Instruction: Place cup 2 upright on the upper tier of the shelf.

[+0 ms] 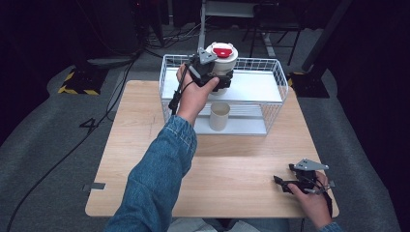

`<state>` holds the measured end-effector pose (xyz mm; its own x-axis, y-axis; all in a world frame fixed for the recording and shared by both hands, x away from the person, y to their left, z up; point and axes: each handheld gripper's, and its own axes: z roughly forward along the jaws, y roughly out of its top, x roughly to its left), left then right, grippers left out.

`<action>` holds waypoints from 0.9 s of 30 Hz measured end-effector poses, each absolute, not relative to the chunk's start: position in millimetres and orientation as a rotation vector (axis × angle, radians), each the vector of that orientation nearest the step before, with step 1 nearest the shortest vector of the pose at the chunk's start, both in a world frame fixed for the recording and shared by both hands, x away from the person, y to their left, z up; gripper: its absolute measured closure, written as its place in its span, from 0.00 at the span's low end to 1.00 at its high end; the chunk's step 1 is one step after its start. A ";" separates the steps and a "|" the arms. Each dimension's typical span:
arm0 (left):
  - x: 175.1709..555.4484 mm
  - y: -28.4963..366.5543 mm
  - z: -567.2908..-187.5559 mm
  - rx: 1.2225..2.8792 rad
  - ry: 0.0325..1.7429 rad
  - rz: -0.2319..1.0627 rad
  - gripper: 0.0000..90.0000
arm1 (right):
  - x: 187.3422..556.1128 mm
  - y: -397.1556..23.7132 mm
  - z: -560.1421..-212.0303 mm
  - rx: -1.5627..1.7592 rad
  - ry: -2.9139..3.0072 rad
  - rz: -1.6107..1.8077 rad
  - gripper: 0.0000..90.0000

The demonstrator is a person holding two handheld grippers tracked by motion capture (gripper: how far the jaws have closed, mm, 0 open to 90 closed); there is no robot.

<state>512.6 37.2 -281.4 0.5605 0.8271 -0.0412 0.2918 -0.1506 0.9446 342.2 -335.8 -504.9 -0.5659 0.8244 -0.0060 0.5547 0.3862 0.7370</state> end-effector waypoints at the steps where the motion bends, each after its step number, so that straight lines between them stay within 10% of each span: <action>1: 512.6 37.2 -281.4 1.710 0.940 0.616 0.12 | 342.2 -335.8 -504.9 1.195 2.278 0.998 0.17; 27: 459.5 73.8 -274.9 1.677 0.852 0.627 0.16 | 342.3 -336.0 -504.8 1.194 2.281 0.996 0.17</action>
